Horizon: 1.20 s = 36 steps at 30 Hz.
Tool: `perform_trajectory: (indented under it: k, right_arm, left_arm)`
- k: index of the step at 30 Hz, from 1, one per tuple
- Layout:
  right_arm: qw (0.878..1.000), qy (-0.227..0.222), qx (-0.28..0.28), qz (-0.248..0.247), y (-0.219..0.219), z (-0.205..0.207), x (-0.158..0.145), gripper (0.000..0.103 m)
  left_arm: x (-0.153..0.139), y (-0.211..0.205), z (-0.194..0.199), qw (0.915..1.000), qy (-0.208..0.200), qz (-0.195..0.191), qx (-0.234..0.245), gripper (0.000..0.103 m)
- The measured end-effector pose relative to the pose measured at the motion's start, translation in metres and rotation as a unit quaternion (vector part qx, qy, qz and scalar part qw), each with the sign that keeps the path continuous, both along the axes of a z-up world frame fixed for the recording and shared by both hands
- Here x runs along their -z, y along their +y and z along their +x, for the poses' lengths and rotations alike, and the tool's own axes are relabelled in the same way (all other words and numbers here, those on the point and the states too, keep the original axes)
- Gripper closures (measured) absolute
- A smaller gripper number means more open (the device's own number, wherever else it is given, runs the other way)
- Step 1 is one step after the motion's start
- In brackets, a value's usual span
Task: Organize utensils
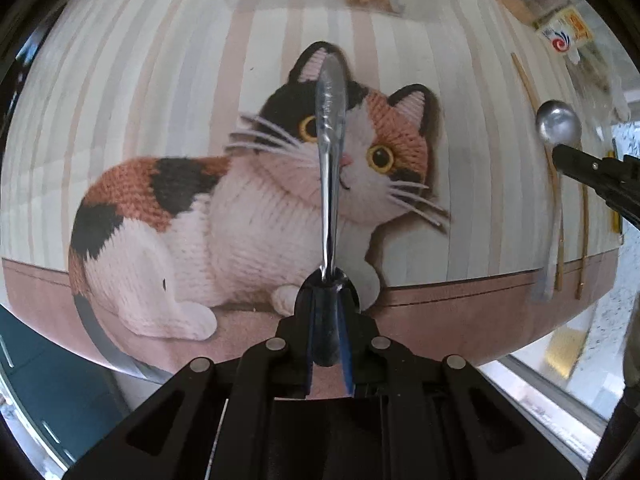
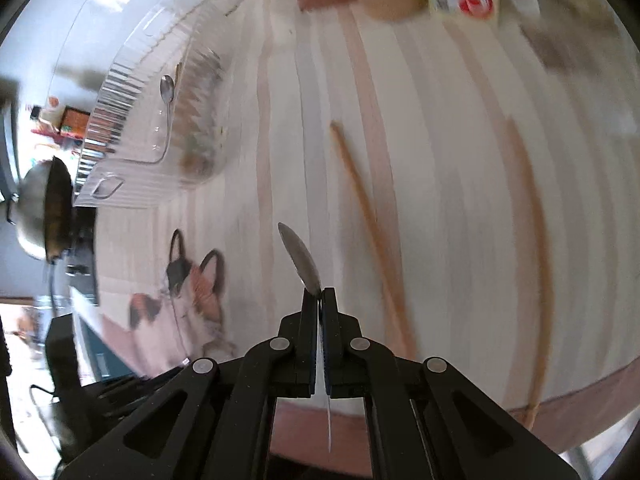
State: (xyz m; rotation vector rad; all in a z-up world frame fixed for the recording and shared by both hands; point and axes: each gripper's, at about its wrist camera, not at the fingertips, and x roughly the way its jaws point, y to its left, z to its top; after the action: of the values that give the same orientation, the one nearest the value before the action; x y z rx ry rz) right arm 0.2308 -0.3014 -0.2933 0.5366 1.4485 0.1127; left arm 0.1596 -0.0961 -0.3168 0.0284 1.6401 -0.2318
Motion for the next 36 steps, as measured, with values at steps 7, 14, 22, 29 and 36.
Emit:
perform_trajectory:
  k: [7, 14, 22, 29, 36]
  right_arm:
    - [0.999, -0.006, -0.009, -0.054, 0.006, 0.000, 0.001, 0.075]
    - [0.983, -0.012, -0.044, -0.178, 0.038, 0.006, 0.010, 0.078]
    - [0.985, -0.035, -0.058, -0.156, 0.058, 0.006, 0.013, 0.103]
    - [0.995, -0.011, -0.038, -0.093, 0.041, -0.006, 0.008, 0.103]
    - [0.995, 0.009, -0.007, -0.096, 0.010, -0.029, 0.000, 0.102]
  left_arm:
    - [-0.002, -0.013, 0.000, 0.9996, -0.018, 0.000, 0.022, 0.101]
    - [-0.009, -0.009, 0.000, 0.9988, -0.047, -0.004, 0.010, 0.103]
    - [-0.054, 0.019, 0.014, 0.9960, -0.079, -0.033, -0.022, 0.103]
    - [-0.041, 0.011, 0.016, 0.9973, -0.028, -0.059, 0.035, 0.058]
    - [-0.010, -0.019, -0.004, 0.9938, -0.005, -0.020, 0.110, 0.055]
